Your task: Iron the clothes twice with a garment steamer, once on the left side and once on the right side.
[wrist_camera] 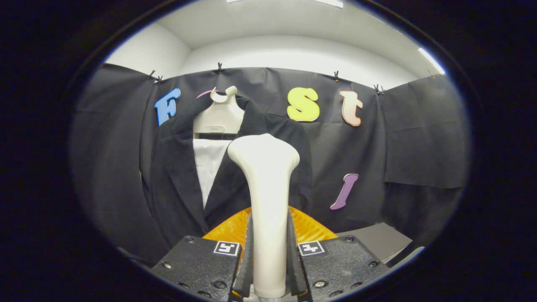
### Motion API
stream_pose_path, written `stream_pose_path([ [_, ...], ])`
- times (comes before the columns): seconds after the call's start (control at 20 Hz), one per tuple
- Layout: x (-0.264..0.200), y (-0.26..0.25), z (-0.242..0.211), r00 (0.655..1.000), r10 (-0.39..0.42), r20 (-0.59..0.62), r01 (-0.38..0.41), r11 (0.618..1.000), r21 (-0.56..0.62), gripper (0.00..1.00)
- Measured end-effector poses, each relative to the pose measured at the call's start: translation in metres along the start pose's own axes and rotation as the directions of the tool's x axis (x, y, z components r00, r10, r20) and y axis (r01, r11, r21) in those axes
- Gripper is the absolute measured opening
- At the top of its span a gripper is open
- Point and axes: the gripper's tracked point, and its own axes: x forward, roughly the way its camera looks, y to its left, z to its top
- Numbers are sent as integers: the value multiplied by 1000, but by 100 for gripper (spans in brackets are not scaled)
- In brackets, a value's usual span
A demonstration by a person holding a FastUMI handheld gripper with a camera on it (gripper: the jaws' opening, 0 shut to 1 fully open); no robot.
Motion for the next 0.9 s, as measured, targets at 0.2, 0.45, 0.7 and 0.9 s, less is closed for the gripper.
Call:
stream_pose_path([
  [0.2, 12, 2, -7, 1000, -18, -20, 17, 1000, -21, 38],
  [0.45, 15, 4, -21, 999, -19, -43, 17, 999, -35, 38],
  [0.7, 13, 2, -33, 998, -22, -63, 19, 999, -48, 38],
  [0.9, 10, 1, -46, 996, -23, -82, 19, 998, -53, 37],
])
